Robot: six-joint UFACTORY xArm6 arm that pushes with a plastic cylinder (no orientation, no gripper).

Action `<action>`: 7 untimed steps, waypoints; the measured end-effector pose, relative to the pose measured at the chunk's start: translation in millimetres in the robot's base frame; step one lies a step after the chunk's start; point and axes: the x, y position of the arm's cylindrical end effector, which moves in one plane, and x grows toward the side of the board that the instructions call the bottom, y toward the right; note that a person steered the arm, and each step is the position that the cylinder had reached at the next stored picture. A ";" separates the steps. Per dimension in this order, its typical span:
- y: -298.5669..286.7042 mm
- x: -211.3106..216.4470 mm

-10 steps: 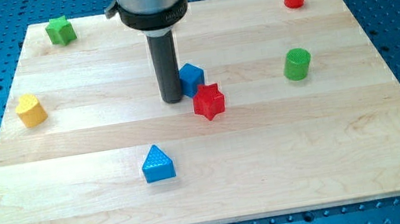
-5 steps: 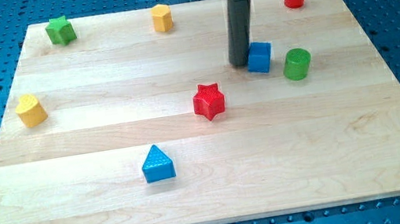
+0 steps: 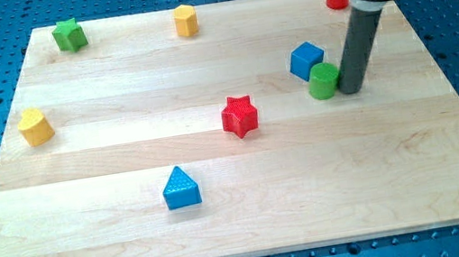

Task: Move the cube at the right center of the board

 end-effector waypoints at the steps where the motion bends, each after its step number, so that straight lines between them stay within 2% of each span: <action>1: -24.1 0.8; 3: -82.7 -0.4; 4: -107.6 -17.3; 6: -75.0 -63.4; 7: -45.5 -64.0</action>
